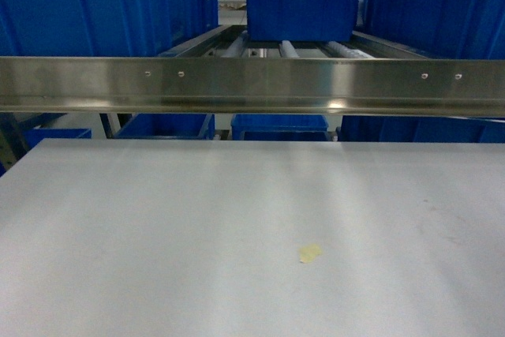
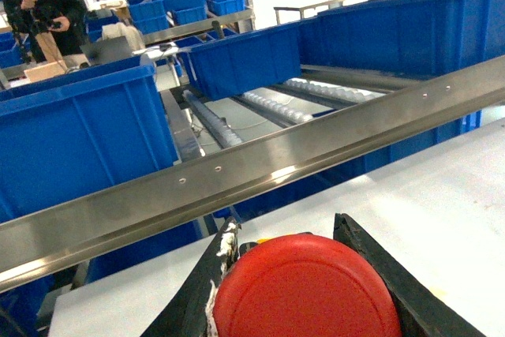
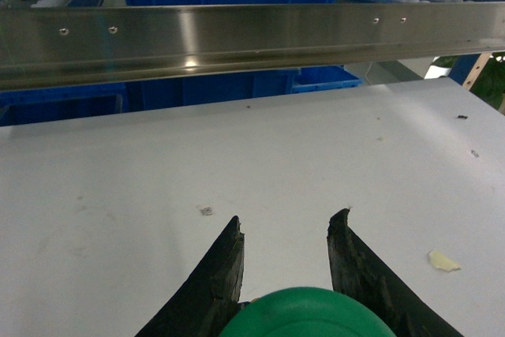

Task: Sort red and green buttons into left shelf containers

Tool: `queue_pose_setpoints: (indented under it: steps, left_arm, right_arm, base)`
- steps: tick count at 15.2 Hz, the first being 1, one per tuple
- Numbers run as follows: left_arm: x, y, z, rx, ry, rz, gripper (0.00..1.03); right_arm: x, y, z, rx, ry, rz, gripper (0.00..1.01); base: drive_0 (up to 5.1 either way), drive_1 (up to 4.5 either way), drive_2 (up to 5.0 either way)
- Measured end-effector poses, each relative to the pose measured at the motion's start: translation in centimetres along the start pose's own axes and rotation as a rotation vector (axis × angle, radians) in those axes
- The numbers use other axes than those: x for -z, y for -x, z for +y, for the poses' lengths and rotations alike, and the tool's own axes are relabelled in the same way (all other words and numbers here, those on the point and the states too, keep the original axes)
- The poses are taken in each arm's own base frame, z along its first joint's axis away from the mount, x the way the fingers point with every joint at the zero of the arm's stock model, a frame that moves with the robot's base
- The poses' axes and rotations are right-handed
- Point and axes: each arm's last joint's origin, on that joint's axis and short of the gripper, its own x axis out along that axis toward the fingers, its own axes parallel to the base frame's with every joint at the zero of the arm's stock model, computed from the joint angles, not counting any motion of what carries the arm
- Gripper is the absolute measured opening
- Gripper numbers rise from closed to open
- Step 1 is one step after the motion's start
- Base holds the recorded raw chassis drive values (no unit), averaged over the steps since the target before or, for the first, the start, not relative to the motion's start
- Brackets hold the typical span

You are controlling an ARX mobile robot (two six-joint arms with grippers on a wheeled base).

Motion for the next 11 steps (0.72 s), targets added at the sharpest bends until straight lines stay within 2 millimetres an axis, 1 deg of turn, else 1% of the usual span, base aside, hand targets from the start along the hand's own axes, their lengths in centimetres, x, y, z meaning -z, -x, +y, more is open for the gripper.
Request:
queue_pose_setpoints:
  steps: [11]
  left_arm:
    - [0.02, -0.02, 0.0, 0.0, 0.0, 0.001, 0.31]
  right_arm:
    - [-0.01, 0.01, 0.0, -0.001, 0.0, -0.002, 0.29]
  base:
    - [-5.0, 2.44, 2.4]
